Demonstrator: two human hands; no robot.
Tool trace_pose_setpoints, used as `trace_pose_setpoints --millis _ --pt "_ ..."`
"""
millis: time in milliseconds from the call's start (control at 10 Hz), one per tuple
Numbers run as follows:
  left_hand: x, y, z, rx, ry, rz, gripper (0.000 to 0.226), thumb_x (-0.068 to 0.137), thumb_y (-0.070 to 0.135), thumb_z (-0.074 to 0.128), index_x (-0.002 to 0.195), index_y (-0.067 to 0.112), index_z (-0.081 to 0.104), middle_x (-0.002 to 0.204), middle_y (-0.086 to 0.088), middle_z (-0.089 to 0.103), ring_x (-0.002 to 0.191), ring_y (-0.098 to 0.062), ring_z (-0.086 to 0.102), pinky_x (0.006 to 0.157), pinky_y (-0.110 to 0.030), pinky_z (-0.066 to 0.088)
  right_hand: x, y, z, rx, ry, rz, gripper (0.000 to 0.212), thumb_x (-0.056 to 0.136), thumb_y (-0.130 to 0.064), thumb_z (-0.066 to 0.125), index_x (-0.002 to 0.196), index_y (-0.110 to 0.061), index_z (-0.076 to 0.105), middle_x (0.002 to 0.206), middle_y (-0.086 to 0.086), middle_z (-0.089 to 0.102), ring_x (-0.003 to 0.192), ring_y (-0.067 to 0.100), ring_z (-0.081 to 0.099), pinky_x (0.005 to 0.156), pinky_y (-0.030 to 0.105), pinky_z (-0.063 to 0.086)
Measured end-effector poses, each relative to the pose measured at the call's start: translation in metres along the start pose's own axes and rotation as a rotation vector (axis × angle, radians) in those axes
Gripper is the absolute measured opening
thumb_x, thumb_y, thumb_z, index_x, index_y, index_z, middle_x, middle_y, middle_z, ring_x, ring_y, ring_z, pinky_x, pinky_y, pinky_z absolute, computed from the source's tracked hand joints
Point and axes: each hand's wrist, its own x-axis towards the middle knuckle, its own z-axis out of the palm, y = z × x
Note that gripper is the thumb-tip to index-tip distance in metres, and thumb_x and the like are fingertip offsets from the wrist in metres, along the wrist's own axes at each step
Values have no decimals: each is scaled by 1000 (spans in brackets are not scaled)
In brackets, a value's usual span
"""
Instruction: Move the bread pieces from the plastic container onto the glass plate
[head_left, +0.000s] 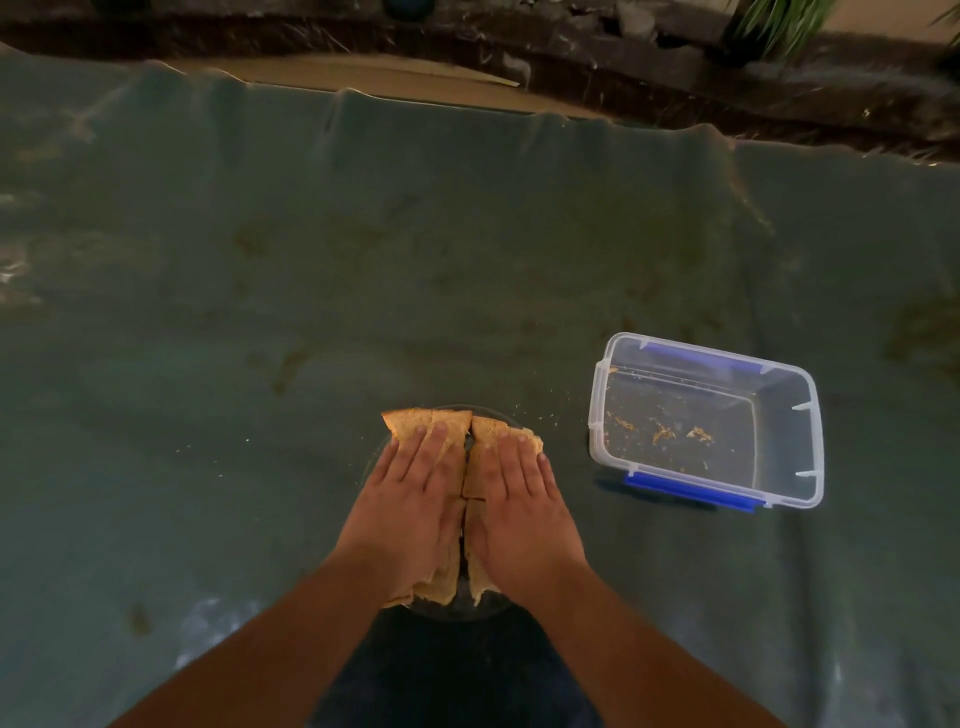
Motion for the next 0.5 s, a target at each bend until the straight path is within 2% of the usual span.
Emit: trace_pose_setpoints --millis 100,200,300,400,500 --pt "1 6 9 1 -40 -34 67 103 55 4 160 18 1 172 -9 0 158 -28 -6 128 -50 0 3 -5 7 -2 -31 37 71 102 -51 5 156 -11 -15 168 16 -16 153 32 -23 121 49 -17" --pt "1 5 11 9 -78 -68 69 103 56 6 159 16 5 173 -9 6 158 -28 -3 128 -51 4 4 -5 13 -11 -26 40 71 104 -52 11 158 -8 -7 167 17 -11 153 33 -18 121 49 -15" --pt "0 5 10 21 -96 -71 71 102 56 6 160 15 7 173 -9 4 158 -28 -4 128 -52 3 3 -5 13 -29 -21 38 70 105 -52 14 157 -8 -6 165 17 -13 153 32 -18 119 48 -18" --pt "1 5 3 30 -130 -58 71 100 59 0 160 21 -2 173 -7 -1 158 -28 -9 128 -52 -2 4 -4 4 -14 -76 39 70 105 -52 9 156 -11 -14 167 15 -15 152 32 -22 118 48 -20" --pt "2 2 -21 64 -126 -62 75 94 64 -6 160 28 -8 174 -5 -4 158 -30 -8 126 -58 -6 5 -4 -19 38 -71 34 72 104 -55 11 161 -18 -12 171 12 -12 155 37 -16 122 54 -12"
